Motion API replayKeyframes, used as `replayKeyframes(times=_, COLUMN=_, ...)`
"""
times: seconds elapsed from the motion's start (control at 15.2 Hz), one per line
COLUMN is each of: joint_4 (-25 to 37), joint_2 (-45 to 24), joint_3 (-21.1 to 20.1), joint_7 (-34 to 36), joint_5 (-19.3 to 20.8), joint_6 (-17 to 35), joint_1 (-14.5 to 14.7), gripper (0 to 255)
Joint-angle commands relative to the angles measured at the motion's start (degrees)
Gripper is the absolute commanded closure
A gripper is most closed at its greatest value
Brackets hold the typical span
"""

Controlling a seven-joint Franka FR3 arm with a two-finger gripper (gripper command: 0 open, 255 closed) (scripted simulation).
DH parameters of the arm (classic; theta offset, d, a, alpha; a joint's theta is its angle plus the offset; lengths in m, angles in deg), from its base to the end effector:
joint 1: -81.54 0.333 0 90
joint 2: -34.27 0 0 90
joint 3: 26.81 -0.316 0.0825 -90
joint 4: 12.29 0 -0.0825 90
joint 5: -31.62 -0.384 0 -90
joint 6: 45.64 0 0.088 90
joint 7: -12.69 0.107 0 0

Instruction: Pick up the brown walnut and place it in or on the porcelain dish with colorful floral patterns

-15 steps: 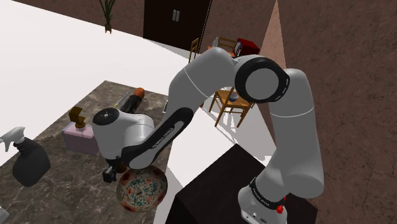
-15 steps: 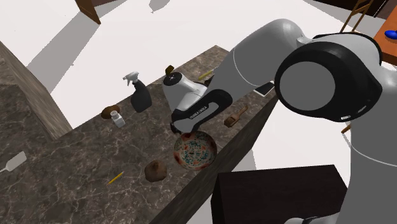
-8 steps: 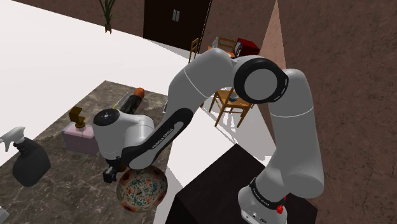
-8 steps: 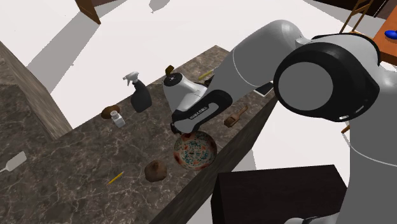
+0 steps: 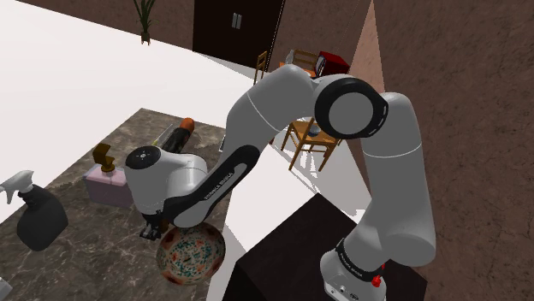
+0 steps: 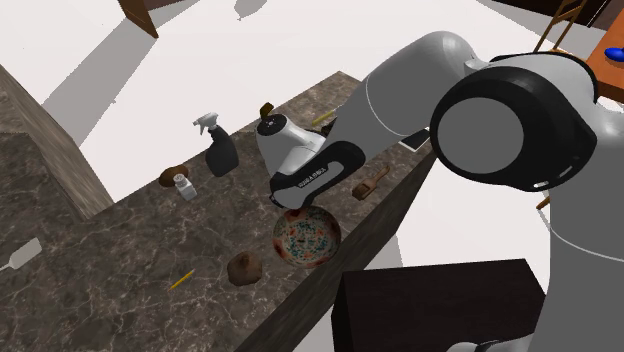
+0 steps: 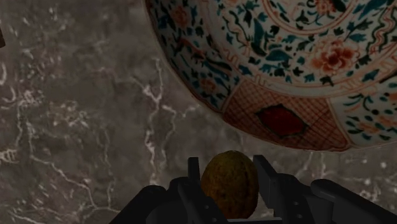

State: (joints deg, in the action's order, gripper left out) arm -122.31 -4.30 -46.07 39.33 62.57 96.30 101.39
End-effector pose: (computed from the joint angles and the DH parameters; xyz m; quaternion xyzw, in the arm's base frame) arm 0.4774 0.3854 0.1486 0.9547 0.2918 0.0111 0.0571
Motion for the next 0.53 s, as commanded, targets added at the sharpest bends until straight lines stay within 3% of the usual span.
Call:
replayKeyframes(times=0.0, joint_4=-0.01, joint_2=-0.03, joint_3=0.01, joint_7=0.00, joint_5=0.00, joint_6=0.00, joint_1=0.01, gripper=255)
replayKeyframes(times=0.46, joint_4=-1.04, joint_2=3.75, joint_3=-1.72, joint_7=-1.56, joint_5=-2.01, joint_6=-2.64, joint_1=-1.26, gripper=255)
